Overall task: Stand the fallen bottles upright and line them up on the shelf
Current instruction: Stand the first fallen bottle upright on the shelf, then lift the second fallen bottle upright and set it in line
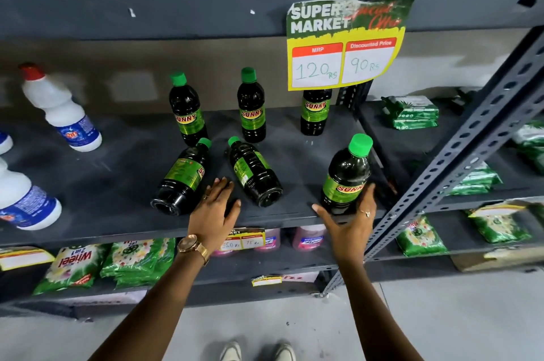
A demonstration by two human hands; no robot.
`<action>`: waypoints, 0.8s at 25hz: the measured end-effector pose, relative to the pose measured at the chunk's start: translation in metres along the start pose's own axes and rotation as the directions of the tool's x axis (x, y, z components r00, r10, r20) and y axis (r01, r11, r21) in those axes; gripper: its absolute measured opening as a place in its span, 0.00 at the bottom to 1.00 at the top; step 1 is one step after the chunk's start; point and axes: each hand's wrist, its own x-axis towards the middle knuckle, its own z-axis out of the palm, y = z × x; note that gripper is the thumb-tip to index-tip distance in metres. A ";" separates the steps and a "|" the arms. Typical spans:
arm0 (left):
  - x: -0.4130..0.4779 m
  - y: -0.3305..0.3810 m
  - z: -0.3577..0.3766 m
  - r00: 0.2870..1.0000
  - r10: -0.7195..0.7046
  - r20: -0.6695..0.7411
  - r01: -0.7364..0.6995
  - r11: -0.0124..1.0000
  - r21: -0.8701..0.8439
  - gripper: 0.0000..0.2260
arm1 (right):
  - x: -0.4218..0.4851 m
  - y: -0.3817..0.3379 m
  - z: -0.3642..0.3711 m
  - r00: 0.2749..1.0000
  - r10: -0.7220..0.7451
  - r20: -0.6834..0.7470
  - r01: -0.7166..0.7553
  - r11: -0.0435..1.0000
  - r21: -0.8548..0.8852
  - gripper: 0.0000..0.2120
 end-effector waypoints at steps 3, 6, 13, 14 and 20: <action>-0.011 -0.008 -0.024 0.994 0.080 -0.074 -0.091 0.984 -0.154 0.20 | -0.052 -0.007 0.000 0.992 -0.008 -0.126 0.017 0.997 0.074 0.42; -0.008 -0.039 -0.063 0.963 0.157 -0.220 -0.202 0.958 -0.202 0.18 | -0.089 -0.040 0.021 0.979 -0.186 0.080 0.190 0.981 -0.045 0.30; 0.032 -0.156 -0.086 0.995 -0.098 -0.033 0.091 0.983 -0.159 0.20 | 0.026 -0.126 0.118 0.809 0.327 0.489 -0.001 0.832 -0.555 0.39; 0.035 -0.165 -0.081 0.995 -0.093 0.036 0.097 0.989 -0.110 0.21 | 0.035 -0.127 0.124 0.734 0.401 0.548 -0.065 0.845 -0.531 0.34; 0.041 -0.177 -0.066 0.999 -0.031 0.044 0.030 0.999 0.016 0.22 | 0.017 -0.104 0.139 0.960 0.112 0.255 -0.061 0.978 -0.201 0.21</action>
